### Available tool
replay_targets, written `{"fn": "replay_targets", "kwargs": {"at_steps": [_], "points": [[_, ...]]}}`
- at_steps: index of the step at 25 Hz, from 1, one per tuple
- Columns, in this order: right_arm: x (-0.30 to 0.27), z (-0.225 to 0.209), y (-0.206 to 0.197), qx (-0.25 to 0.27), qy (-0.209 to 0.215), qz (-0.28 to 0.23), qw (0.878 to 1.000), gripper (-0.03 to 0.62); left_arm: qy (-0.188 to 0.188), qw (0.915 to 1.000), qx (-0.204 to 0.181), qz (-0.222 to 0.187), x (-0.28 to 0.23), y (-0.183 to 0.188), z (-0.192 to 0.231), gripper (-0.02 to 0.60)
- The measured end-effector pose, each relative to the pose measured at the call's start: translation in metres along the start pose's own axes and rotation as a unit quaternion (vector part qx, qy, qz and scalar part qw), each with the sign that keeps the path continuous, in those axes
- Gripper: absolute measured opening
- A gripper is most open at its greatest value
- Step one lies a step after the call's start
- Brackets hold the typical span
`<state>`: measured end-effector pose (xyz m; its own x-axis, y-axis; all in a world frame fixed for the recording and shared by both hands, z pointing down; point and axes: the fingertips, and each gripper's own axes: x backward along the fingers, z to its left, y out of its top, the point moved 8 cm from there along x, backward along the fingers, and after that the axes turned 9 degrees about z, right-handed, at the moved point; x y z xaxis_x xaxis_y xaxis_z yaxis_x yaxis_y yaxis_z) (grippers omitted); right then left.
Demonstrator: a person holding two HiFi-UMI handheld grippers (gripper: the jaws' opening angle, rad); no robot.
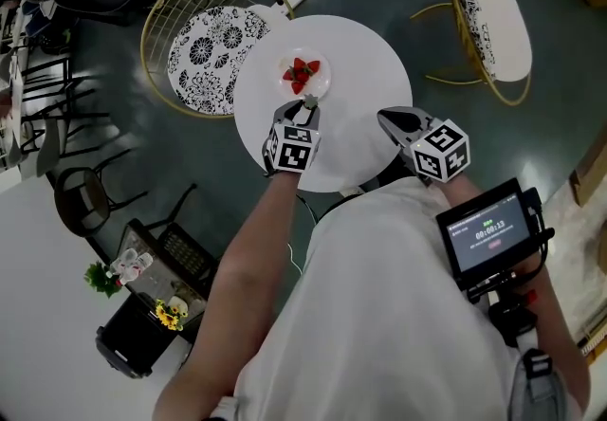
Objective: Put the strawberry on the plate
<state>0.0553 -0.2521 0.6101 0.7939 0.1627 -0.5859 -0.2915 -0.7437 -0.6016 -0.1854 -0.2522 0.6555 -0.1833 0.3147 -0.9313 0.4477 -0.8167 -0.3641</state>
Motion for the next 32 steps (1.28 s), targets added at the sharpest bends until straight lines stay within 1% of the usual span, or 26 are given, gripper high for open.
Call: {"fn": "replay_targets", "kwargs": {"at_steps": [5, 13, 20, 26, 32], "points": [[-0.003, -0.01, 0.0, -0.006, 0.002, 0.008, 1.0, 0.005, 0.0, 0.9998, 0.011, 0.014, -0.015, 0.01, 0.006, 0.14], [-0.006, -0.025, 0.006, -0.004, 0.002, 0.014, 1.0, 0.005, 0.002, 0.9997, 0.007, 0.025, -0.033, 0.019, 0.01, 0.14], [-0.01, -0.03, 0.016, 0.001, 0.013, 0.021, 1.0, 0.005, 0.022, 0.9986, 0.0, 0.047, -0.04, 0.027, 0.01, 0.14], [-0.011, -0.034, 0.016, -0.003, 0.012, 0.023, 1.0, 0.005, 0.03, 0.9969, -0.019, 0.071, -0.051, 0.031, 0.012, 0.141], [-0.009, -0.03, 0.009, -0.006, 0.007, 0.025, 1.0, 0.005, 0.029, 0.9956, -0.044, 0.077, -0.048, 0.03, 0.01, 0.141]]}}
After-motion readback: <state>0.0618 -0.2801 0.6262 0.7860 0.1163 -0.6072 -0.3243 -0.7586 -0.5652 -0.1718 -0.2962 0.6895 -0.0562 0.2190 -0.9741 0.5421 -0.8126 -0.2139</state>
